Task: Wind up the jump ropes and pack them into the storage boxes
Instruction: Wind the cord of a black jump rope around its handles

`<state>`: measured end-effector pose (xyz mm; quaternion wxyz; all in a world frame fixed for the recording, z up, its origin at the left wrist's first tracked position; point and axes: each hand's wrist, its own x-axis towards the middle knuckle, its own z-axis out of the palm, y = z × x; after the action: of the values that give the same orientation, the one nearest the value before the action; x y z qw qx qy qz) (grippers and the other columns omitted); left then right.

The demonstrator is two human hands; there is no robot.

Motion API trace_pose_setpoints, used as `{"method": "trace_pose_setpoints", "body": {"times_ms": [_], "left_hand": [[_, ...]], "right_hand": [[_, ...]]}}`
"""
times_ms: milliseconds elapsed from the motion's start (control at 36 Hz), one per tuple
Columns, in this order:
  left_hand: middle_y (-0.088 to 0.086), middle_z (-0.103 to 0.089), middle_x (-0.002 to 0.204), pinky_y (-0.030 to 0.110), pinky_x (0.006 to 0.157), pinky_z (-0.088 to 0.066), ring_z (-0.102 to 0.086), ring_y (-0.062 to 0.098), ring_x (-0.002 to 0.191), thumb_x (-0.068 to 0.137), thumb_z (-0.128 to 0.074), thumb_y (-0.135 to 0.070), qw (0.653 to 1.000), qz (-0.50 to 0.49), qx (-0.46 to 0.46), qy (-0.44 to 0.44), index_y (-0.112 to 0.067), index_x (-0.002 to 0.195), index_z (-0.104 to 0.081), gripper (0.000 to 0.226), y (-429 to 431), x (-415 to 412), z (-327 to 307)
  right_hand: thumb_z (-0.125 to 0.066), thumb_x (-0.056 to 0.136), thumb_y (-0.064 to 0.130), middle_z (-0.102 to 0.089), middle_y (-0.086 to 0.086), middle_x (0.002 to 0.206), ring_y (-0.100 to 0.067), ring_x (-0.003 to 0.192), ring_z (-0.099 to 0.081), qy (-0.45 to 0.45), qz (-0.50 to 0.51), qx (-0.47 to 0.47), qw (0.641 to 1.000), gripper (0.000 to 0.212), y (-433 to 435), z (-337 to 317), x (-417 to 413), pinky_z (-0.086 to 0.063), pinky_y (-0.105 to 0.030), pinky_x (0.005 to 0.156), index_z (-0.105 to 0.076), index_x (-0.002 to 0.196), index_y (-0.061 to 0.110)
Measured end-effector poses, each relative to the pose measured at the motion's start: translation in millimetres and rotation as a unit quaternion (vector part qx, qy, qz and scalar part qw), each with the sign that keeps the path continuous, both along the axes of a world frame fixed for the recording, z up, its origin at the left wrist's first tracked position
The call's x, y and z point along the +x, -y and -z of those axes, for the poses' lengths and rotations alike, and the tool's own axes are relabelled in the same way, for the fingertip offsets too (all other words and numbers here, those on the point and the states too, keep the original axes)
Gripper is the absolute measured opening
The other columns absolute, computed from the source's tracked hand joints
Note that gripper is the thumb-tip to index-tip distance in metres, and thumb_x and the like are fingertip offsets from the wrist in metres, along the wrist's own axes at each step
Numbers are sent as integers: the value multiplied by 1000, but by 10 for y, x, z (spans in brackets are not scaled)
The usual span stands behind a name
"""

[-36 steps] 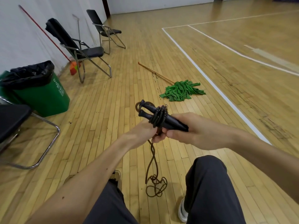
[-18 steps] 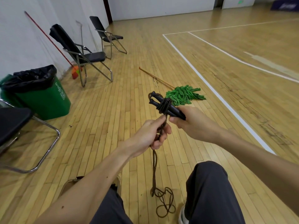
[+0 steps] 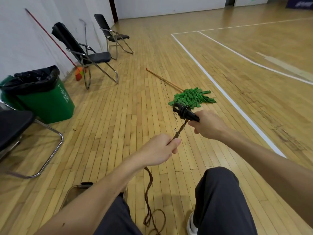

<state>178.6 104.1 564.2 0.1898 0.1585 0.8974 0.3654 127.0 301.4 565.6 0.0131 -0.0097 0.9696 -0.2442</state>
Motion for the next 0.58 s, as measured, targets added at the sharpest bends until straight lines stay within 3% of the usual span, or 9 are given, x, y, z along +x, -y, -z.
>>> {"method": "trace_pose_setpoints", "body": {"times_ms": [139, 306, 389, 500, 583], "left_hand": [[-6, -49, 61, 25, 51, -37, -44, 10, 51, 105, -42, -46, 976, 47, -162, -140, -18, 81, -61, 41, 89, -30, -93], [-8, -56, 70, 18, 53, -39, -51, 4, 58, 102, -45, -48, 917, 86, -288, -261, -21, 102, -64, 33, 135, -84, -324], [-9, -55, 69, 19, 55, -43, -52, 6, 58, 101, -44, -52, 891, 103, -310, -315, -21, 102, -65, 38, 187, -140, -455], [-10, -54, 69, 16, 50, -32, -48, 2, 56, 95, -44, -59, 872, 95, -319, -359, -24, 100, -64, 40, 281, -264, -606], [-11, -56, 67, 17, 51, -33, -47, 1, 57, 88, -48, -67, 865, 92, -302, -389, -24, 93, -66, 47, 368, -345, -649]], "right_hand": [[-57, 103, 28, -69, -6, 88, -19, 74, -67, 62, 10, 16, 998, 20, -13, 122, -16, -49, -26, 56, -62, 114, 12], [-58, 101, 19, -74, -7, 71, -10, 45, -55, 230, -36, -10, 973, 18, 14, 150, -4, -44, -21, 41, -59, 112, 5], [-59, 99, 18, -73, -6, 68, -11, 45, -52, 284, -73, -30, 956, 19, 42, 140, 60, -42, -21, 42, -60, 111, 4], [-61, 100, 21, -71, -4, 67, -10, 45, -54, 302, -122, -18, 945, 18, 147, 78, 167, -39, -19, 41, -60, 109, 6], [-61, 100, 24, -71, -4, 67, -10, 47, -55, 324, -158, -1, 933, 19, 226, -8, 262, -38, -19, 42, -61, 110, 7]]}}
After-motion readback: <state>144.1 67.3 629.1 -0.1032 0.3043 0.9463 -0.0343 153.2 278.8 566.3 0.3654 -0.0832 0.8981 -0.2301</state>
